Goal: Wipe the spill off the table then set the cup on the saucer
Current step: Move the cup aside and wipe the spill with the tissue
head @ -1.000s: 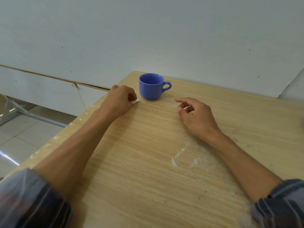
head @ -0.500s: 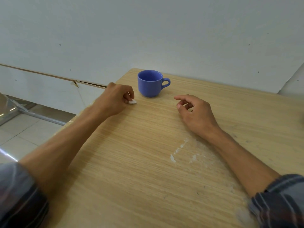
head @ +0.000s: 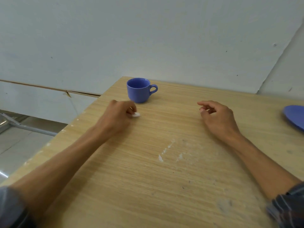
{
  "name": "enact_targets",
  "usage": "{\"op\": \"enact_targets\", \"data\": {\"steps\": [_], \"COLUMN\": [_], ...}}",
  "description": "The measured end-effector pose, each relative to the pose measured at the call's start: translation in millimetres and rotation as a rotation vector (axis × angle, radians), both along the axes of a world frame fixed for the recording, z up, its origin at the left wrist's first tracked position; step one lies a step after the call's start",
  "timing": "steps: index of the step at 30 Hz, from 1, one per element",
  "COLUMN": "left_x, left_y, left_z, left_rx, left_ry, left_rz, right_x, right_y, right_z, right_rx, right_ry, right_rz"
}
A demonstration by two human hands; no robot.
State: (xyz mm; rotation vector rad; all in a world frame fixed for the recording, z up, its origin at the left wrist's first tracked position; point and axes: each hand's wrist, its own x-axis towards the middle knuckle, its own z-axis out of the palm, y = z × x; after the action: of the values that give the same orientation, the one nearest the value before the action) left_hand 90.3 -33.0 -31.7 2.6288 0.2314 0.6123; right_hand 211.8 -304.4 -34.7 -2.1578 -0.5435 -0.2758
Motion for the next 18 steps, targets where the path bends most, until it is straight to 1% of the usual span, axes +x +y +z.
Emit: {"op": "enact_targets", "data": {"steps": [3, 6, 9, 10, 11, 13, 15, 16, 17, 18], "left_x": [13.8, 36.9, 52.2, 60.1, 69.9, 91.9, 107.6, 111.0, 112.1, 111.8], "left_y": [-45.7, -91.3, -134.0, -136.4, -132.0, -110.4, -91.7, -93.4, -102.5, -115.6], "left_z": [-1.3, -2.3, -5.3, -5.8, -5.3, -1.9, -0.5, -0.3, 0.4, 0.8], "left_rx": [-0.059, -0.111, -0.056, -0.020, 0.015, 0.031, -0.010, -0.011, 0.006, 0.020], "left_ry": [0.009, -0.003, 0.021, 0.029, 0.028, 0.033, 0.048, 0.043, 0.030, 0.025], "left_rz": [-0.114, -0.188, -0.327, -0.330, -0.286, -0.102, 0.054, 0.074, 0.034, -0.056], "right_x": [10.4, 12.7, 14.3, 15.1, 15.2, 14.3, 13.9, 14.5, 15.5, 16.8], "right_y": [-10.9, -11.6, -12.7, -13.7, -14.5, -15.0, -14.5, -14.3, -14.3, -14.4], "right_z": [-7.4, -13.4, -14.6, -14.3, -13.9, -13.7, -15.2, -15.4, -15.2, -14.9], "right_rx": [-0.029, -0.031, -0.003, 0.013, 0.022, 0.022, 0.031, 0.043, 0.056, 0.068], "right_ry": [0.017, 0.013, 0.021, 0.032, 0.043, 0.053, 0.063, 0.072, 0.081, 0.089], "right_rz": [-0.081, -0.082, -0.096, -0.101, -0.104, -0.098, -0.087, -0.089, -0.098, -0.107]}}
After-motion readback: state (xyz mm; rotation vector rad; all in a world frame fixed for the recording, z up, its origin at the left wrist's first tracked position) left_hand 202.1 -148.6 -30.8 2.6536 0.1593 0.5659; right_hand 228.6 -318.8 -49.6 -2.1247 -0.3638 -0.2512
